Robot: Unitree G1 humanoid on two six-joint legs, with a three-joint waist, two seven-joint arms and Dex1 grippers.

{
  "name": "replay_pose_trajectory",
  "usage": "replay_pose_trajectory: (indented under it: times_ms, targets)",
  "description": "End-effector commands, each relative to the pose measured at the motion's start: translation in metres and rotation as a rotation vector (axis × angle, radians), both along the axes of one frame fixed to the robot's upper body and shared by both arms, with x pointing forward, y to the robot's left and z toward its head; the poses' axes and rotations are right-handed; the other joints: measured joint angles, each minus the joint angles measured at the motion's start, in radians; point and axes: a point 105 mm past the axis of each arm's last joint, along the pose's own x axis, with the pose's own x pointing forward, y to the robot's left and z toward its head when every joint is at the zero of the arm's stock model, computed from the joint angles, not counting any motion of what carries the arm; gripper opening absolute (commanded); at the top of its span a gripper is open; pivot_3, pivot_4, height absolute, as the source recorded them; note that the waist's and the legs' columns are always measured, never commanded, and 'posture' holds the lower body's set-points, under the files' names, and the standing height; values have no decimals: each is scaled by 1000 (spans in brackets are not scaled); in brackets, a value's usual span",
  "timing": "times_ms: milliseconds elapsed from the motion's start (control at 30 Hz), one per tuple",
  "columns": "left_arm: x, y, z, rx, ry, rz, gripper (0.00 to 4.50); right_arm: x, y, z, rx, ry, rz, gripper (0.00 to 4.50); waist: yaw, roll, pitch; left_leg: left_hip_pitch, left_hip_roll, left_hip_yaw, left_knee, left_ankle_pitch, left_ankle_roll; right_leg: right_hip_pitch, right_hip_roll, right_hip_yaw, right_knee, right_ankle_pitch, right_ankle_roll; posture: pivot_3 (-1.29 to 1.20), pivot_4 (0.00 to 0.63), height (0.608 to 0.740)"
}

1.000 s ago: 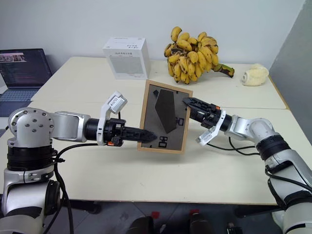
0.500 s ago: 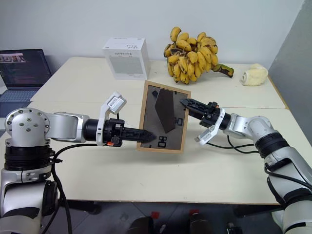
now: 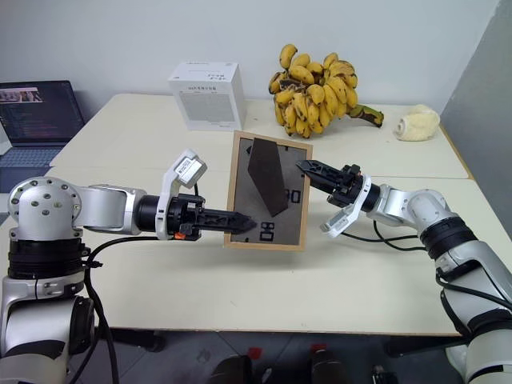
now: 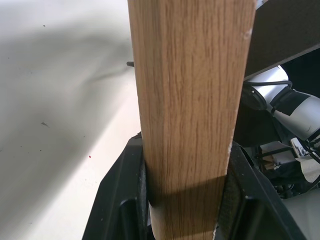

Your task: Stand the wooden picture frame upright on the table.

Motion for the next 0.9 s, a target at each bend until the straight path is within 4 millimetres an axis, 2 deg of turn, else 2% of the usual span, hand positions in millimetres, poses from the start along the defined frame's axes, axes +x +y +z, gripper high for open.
replay_pose_trajectory:
  times_ms: [33, 167, 300, 433, 533, 700, 900]
  targets:
    - [-2, 2, 8, 21, -91, 13, 2219, -4, 6, 12, 13, -31, 31, 1258, 0, 0, 0, 0, 0, 0, 0, 0, 0, 0, 0, 0, 0, 0, 0, 0, 150, 740]
    - [-2, 3, 13, 25, -171, 31, 3001, -2, 6, 13, 14, -25, 26, 1258, 0, 0, 0, 0, 0, 0, 0, 0, 0, 0, 0, 0, 0, 0, 0, 0, 150, 740]
    - [-9, 7, 25, -1, -320, 11, 3001, 1, 6, 13, 8, -17, 21, 1258, -1, 0, 0, 0, 0, 0, 0, 0, 0, 0, 0, 0, 0, 0, 0, 0, 150, 740]
    - [-20, 17, 47, -17, -595, 16, 3001, 6, 6, 10, -8, 6, 10, 1258, -3, 0, 0, 1, 0, 1, -1, 0, 0, 0, 0, 0, 0, 0, 0, 0, 150, 740]
    - [-32, 32, 60, 0, -810, 74, 3001, 16, 4, 9, 3, 54, -26, 1258, -6, 0, 0, 1, 1, 1, -1, 0, 0, 0, 0, 1, 0, -1, -2, 0, 150, 740]
    - [-50, 54, 47, 85, -921, 262, 3001, 36, 2, 9, 51, 219, -104, 1258, -9, -2, -1, 3, 1, 2, -1, 0, 0, 1, 0, 1, 0, -2, -3, 0, 150, 740]
    - [-76, 64, 14, 219, -927, 432, 3001, 53, 10, 20, 235, 566, -107, 1258, -14, -5, 1, 3, 1, 0, -1, 0, 0, 4, 0, -1, 0, -2, -3, 0, 150, 740]
